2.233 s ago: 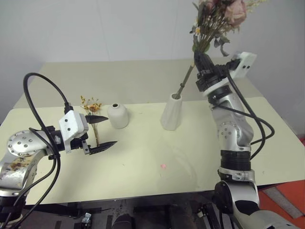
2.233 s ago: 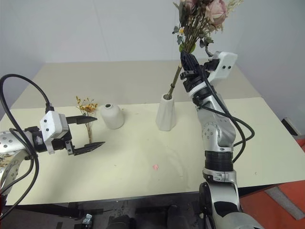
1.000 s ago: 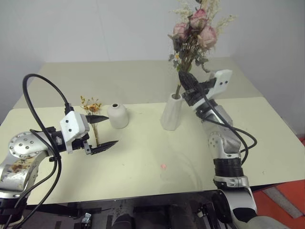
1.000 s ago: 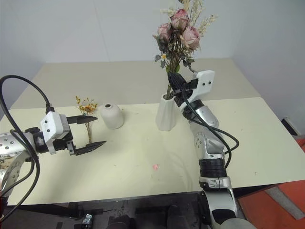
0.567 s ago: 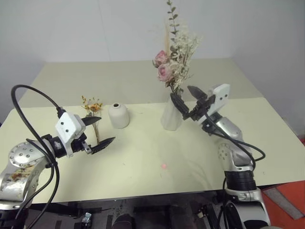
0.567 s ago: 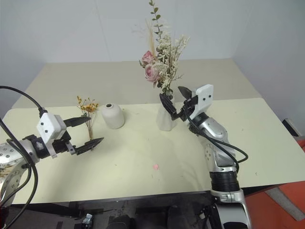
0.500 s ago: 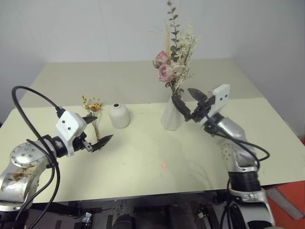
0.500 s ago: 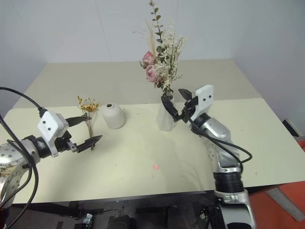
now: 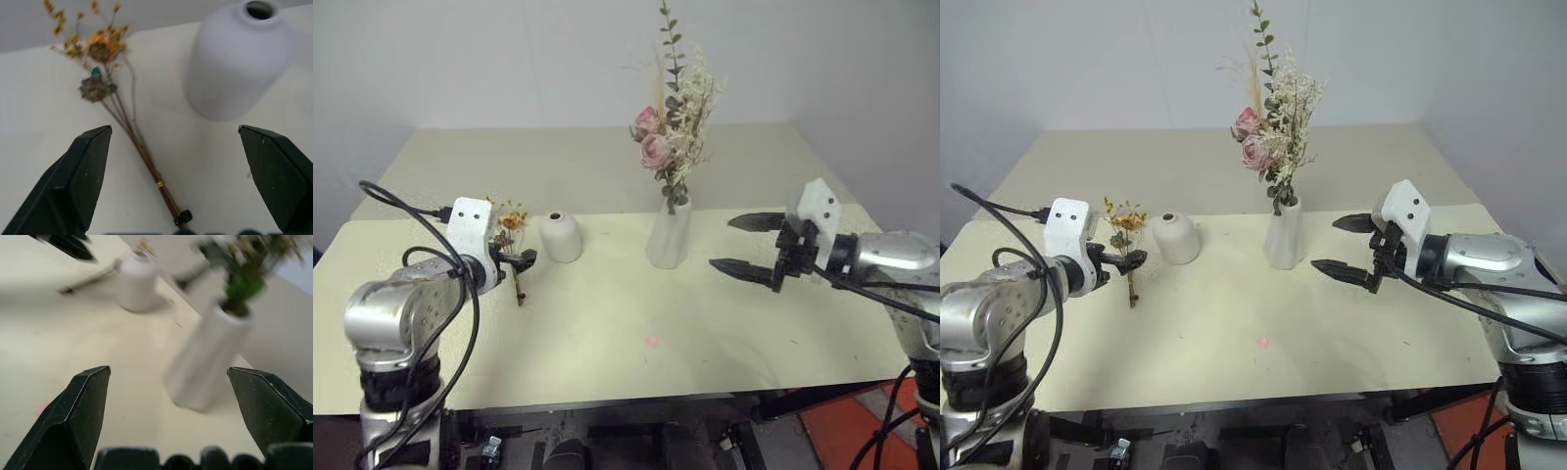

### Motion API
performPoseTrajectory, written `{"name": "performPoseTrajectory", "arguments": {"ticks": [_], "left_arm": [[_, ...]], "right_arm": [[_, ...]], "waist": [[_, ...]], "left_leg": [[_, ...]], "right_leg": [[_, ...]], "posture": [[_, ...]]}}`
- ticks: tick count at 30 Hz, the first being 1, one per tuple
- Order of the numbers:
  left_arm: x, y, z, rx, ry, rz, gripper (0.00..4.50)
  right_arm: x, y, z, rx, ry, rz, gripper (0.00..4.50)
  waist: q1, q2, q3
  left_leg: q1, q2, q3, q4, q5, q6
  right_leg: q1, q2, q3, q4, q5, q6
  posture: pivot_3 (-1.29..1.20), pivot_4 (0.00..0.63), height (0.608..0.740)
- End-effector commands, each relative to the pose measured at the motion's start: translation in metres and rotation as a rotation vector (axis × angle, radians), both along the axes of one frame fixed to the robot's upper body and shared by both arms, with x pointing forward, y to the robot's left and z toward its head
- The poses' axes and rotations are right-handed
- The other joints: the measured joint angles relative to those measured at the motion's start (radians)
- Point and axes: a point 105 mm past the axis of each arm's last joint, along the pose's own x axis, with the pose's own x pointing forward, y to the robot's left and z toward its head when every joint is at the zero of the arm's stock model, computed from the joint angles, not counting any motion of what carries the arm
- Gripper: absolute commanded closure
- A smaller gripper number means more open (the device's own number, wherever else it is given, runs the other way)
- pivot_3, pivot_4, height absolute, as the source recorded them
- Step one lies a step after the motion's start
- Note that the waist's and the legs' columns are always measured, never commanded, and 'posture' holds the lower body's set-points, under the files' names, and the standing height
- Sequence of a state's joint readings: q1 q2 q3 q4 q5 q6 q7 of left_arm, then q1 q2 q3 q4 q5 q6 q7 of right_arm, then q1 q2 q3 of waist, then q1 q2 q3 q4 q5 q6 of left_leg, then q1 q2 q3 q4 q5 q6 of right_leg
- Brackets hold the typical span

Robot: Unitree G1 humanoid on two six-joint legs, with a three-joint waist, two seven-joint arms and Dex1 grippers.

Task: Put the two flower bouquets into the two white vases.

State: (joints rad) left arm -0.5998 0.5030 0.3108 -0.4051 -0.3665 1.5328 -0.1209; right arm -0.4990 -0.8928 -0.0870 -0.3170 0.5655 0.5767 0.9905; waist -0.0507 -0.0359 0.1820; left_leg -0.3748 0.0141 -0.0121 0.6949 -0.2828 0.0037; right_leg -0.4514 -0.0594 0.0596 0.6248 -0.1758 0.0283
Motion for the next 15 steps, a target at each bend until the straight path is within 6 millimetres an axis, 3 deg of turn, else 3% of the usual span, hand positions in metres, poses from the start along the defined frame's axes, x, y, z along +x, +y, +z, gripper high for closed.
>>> {"name": "performPoseTrajectory", "arguments": {"ticks": [1,7,15], "left_arm": [[0.006,0.017,0.003,0.0,0.014,0.124,0.0],[0.023,0.031,-0.003,0.046,0.049,0.199,0.0],[0.049,0.02,-0.01,0.024,0.071,0.118,0.0]], "right_arm": [[-0.012,0.015,0.017,-0.001,-0.072,0.075,0.02],[-0.008,0.016,0.013,0.01,-0.067,0.03,0.02],[-0.009,0.016,0.007,0.029,-0.063,-0.009,0.02]], "waist": [[0.003,0.0,0.0],[0.014,-0.002,-0.001],[0.025,-0.002,-0.001]], "left_leg": [[0.0,0.0,0.0,0.0,0.0,0.0],[0.001,-0.001,0.0,0.0,0.0,0.0],[0.001,-0.001,0.0,0.0,0.0,0.0]], "right_leg": [[0.0,0.0,0.0,0.0,0.0,0.0],[0.002,-0.001,0.0,-0.001,0.0,0.0],[0.002,-0.001,-0.001,-0.001,0.0,0.0]], "posture": [[0.0,0.15,0.74],[0.0,0.15,0.74],[0.0,0.15,0.74]]}}
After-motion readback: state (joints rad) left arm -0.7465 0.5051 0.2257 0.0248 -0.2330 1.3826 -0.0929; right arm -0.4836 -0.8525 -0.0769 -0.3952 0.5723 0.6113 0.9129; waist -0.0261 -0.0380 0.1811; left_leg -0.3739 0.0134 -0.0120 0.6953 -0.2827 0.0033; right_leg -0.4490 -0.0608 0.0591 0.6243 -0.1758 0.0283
